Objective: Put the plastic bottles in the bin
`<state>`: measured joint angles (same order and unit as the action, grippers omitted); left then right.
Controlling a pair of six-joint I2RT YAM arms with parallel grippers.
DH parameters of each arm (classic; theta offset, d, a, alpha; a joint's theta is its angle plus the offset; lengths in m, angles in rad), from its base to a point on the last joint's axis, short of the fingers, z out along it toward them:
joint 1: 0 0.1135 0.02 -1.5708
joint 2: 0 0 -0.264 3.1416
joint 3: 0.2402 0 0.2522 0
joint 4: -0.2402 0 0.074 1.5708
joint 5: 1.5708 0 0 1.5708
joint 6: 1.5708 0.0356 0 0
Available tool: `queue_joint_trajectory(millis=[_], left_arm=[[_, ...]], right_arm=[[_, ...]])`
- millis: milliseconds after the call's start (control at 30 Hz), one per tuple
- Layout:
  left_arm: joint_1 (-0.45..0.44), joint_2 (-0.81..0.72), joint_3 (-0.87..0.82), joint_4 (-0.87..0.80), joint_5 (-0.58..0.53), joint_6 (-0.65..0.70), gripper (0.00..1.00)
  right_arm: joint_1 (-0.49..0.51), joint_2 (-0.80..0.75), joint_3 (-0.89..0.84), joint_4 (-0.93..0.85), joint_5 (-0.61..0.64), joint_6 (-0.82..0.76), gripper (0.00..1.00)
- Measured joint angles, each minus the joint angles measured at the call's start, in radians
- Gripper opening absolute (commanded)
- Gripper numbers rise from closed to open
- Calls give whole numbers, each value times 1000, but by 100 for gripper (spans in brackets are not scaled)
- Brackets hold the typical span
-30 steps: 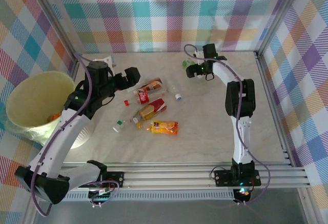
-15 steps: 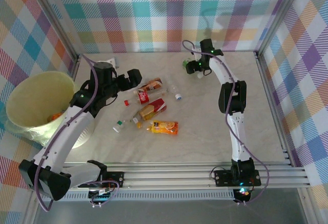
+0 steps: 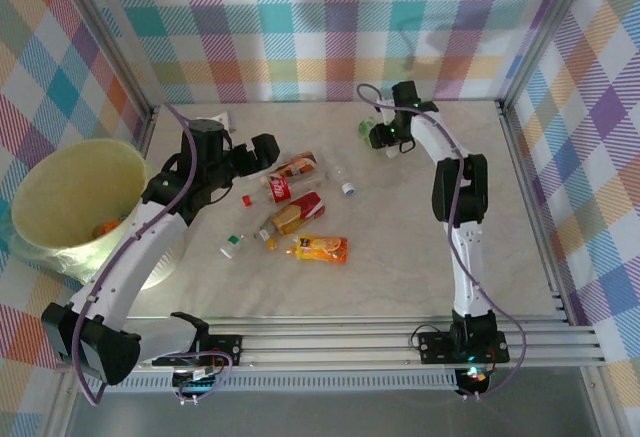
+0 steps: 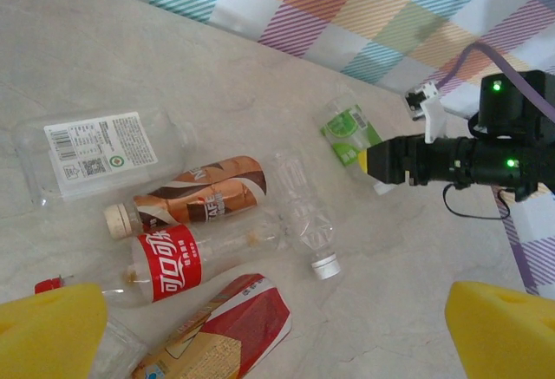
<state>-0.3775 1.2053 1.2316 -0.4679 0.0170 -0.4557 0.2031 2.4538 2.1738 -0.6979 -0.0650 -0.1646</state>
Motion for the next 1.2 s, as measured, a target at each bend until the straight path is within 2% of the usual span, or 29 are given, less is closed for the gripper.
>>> queue_joint_trajectory(millis=[267, 633, 1200], left_arm=[[0, 0, -1, 8, 62, -8, 100], [0, 0, -42, 55, 167, -61, 100], [-18, 0, -162, 139, 272, -179, 100]], right_arm=[[0, -195, -332, 115, 0, 27, 41], [0, -471, -768, 273, -9, 150, 38], [7, -881, -1264, 505, -100, 372, 37]])
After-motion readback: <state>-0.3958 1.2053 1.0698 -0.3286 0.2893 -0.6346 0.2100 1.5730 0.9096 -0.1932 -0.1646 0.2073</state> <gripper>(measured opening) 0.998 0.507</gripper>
